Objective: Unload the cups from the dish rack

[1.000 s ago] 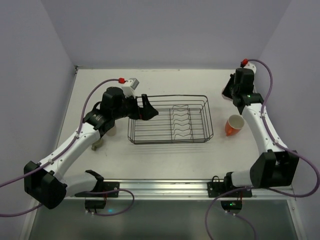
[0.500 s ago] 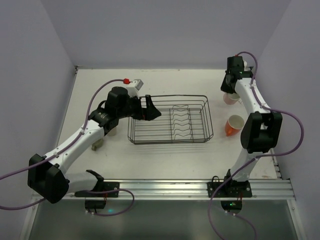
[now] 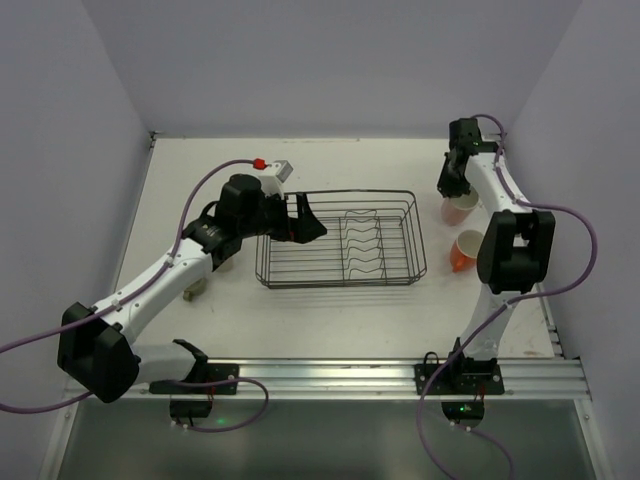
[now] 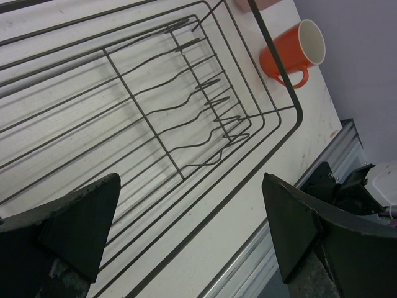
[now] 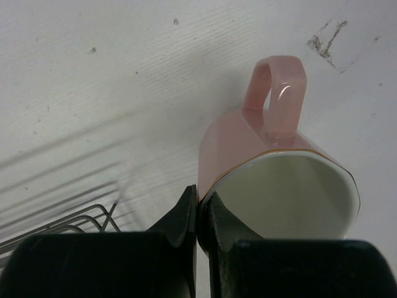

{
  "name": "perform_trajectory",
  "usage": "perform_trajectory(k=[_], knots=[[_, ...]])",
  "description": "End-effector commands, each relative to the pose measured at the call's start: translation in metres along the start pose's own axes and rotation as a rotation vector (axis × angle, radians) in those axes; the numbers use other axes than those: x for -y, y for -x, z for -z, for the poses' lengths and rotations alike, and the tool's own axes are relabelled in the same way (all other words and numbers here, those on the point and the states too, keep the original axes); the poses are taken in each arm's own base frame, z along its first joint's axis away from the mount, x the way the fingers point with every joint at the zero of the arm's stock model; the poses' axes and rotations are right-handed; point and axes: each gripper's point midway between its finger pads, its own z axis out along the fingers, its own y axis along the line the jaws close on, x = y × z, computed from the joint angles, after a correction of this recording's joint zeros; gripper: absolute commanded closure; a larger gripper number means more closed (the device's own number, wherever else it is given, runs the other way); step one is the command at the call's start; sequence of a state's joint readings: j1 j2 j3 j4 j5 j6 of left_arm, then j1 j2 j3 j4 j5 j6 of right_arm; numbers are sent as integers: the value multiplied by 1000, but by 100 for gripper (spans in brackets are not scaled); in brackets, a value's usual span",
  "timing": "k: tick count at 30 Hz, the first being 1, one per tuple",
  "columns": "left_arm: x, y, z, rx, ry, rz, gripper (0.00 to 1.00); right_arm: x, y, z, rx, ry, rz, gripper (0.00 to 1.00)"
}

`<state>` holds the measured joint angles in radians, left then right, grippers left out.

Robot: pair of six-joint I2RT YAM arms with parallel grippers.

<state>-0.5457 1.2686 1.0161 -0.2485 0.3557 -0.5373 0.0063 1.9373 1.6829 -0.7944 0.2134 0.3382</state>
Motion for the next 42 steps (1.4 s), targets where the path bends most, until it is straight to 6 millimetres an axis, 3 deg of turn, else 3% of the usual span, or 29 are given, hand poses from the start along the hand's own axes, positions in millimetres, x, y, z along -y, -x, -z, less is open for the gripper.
perform_trajectory(k=[1,14,21,24,28,34,35,39,42], knots=[[8,7,2,34,-34,-31,0,-3,16,6,39,19,12,100],[6,1,0,20,-35,-23,0,-4,-2,-12,-13,18,30,99],[5,-2,-1,13,-36,-21,0,-3,-3,-8,5,22,23,61],[6,-3,0,13,-38,-21,0,-2,0,-1,21,26,20,52],[8,-3,0,14,-39,-20,0,0,9,19,73,33,14,36],[3,-3,2,27,-5,-33,0,12,21,74,180,35,-3,19],[0,-3,2,31,10,-34,0,12,19,82,189,45,-4,13],[-10,-8,2,26,53,-34,0,3,1,129,241,133,1,7],[-15,-15,3,22,71,-21,0,-16,-27,152,242,200,23,5]])
